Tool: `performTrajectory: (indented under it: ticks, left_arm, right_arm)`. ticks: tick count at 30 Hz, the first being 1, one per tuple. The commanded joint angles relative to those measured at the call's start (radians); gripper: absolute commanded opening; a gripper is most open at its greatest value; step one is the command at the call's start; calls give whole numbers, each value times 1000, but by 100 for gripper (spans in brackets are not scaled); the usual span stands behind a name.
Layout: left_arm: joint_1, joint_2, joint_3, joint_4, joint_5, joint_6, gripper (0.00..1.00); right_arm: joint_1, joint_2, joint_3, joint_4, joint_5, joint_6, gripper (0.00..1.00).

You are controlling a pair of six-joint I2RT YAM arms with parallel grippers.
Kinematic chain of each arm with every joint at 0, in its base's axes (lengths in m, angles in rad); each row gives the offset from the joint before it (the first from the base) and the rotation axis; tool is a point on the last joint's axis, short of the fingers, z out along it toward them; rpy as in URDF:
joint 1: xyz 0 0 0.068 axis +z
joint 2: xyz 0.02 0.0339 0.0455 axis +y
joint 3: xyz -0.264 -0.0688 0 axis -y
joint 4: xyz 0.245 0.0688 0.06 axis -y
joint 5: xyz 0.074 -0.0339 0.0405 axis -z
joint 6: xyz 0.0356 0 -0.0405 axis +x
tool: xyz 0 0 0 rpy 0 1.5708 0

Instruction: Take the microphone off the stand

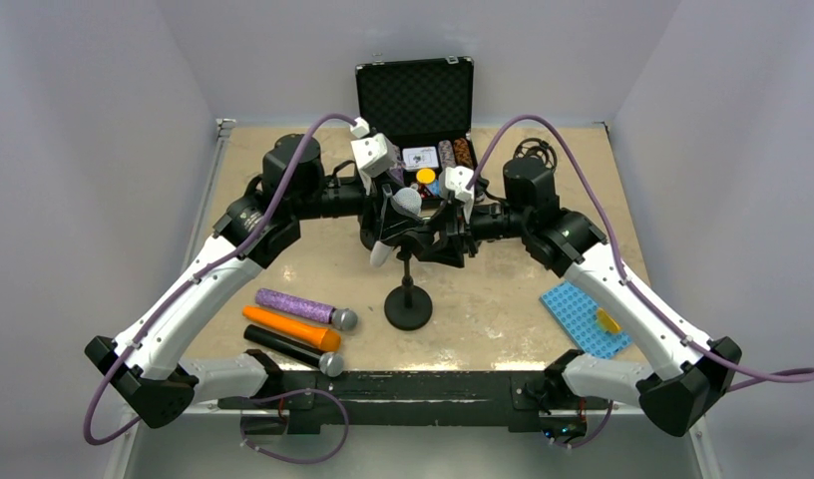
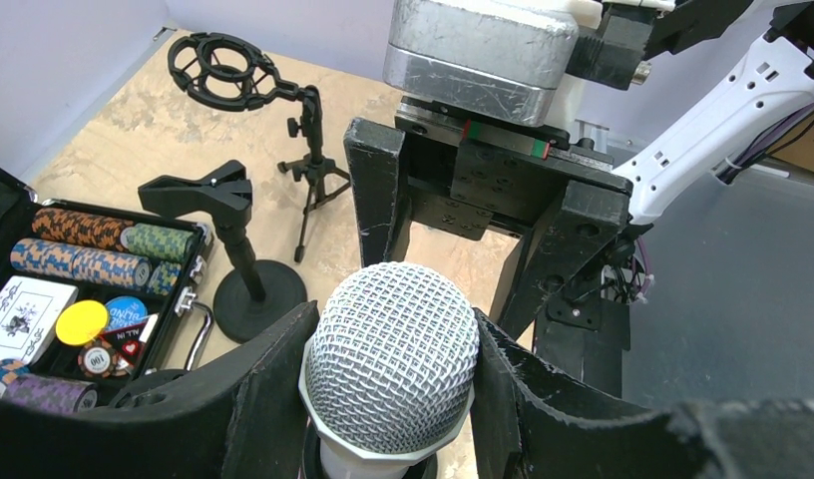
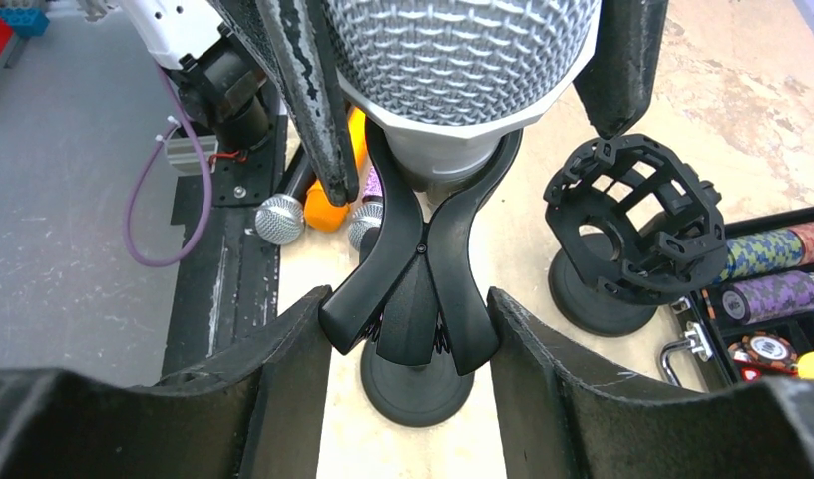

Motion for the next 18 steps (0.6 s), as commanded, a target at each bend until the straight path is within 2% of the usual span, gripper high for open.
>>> performTrajectory:
  ticks: [1,2,3,5,7,10,14,18]
  left_arm:
    - [3,-29,1,65,8,-28,0]
    - [3,-29,-1,69,2,-33,0]
    - [3,-29,-2,71,-6,-36,0]
    - [4,-30,-3,73,-23,-41,0]
    - [3,-31,-2,74,-30,-40,0]
    - [3,-34,-3,69,-33,-35,0]
    - [4,-35,-7,68,-36,-33,0]
    - [4,-33,-7,69,-38,-28,0]
  right_arm:
    - [8,-5,-7,73,39,89,66]
    - [11,2,-1,80,34,102,79]
    - [15,10,6,83,31,109,86]
    - [29,24,19,83,35,108,90]
    - [37,36,29,81,39,100,89]
    - [40,41,36,77,44,97,79]
    - [39,31,28,70,52,88,59]
    - [39,9,8,75,66,84,8]
